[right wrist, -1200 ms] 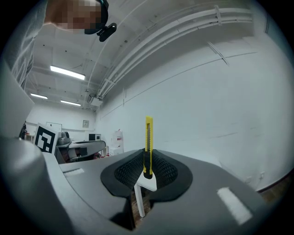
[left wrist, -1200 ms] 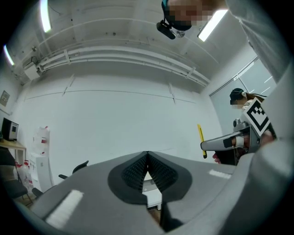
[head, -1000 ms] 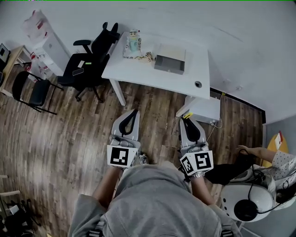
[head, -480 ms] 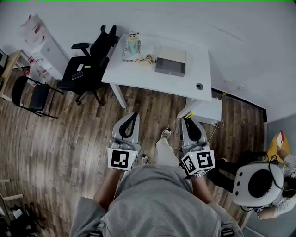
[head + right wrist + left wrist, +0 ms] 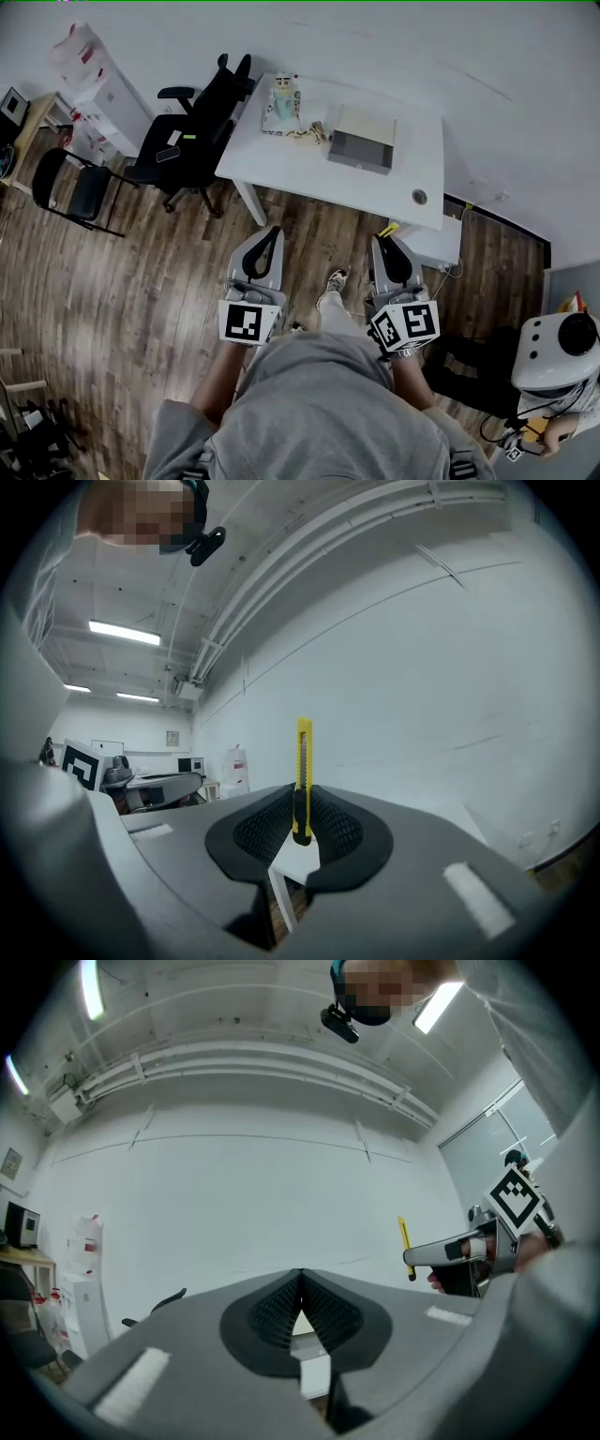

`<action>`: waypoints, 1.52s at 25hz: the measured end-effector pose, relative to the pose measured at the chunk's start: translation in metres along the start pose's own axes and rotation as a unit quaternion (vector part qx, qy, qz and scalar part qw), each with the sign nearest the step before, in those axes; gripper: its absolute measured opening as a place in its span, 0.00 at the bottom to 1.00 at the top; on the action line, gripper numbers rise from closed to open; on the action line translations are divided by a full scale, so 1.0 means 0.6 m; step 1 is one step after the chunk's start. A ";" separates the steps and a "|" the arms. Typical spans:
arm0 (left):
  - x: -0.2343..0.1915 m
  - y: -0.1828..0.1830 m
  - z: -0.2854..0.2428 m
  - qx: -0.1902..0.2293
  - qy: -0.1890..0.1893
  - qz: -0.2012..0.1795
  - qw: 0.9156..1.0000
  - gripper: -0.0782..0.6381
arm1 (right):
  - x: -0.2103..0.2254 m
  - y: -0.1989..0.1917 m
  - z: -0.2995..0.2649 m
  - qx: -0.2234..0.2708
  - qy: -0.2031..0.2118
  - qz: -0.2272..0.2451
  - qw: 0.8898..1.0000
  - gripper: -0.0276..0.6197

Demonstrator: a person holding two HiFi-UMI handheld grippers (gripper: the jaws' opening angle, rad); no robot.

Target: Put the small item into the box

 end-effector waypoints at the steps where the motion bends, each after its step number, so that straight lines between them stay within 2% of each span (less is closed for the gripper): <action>1: 0.001 -0.002 -0.012 -0.003 0.001 -0.001 1.000 0.11 | 0.009 -0.001 -0.009 -0.002 0.003 -0.001 1.000 0.15; 10: 0.030 -0.011 -0.136 -0.023 0.001 -0.003 1.000 0.11 | 0.136 0.006 -0.076 -0.015 -0.001 -0.025 1.000 0.15; 16: 0.047 -0.023 -0.222 -0.025 0.011 -0.004 1.000 0.11 | 0.215 0.012 -0.127 -0.025 0.014 -0.029 0.999 0.15; 20: 0.077 -0.021 -0.279 -0.035 0.005 -0.008 0.999 0.11 | 0.272 0.019 -0.150 -0.023 0.016 -0.035 0.999 0.15; 27: 0.119 -0.023 -0.370 -0.031 0.006 -0.009 0.999 0.11 | 0.364 0.026 -0.180 -0.025 0.025 -0.037 0.999 0.15; 30: 0.134 -0.029 -0.404 -0.009 0.010 -0.005 1.000 0.11 | 0.401 0.025 -0.190 -0.034 0.029 -0.042 0.998 0.15; 34: 0.156 -0.034 -0.425 -0.035 0.000 -0.008 0.999 0.11 | 0.431 0.016 -0.196 -0.055 0.026 -0.053 0.997 0.15; 38: 0.156 -0.049 -0.448 -0.016 0.003 0.003 1.000 0.11 | 0.444 0.009 -0.203 -0.066 0.028 -0.058 0.996 0.15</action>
Point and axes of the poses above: the fingertips, and each gripper's own axes: z backward along the fingers, x to its right, y out of its top, the point moved 8 cm from there along z, backward along the fingers, and after that the axes turned 14 degrees about y, right-handed, at the moved point
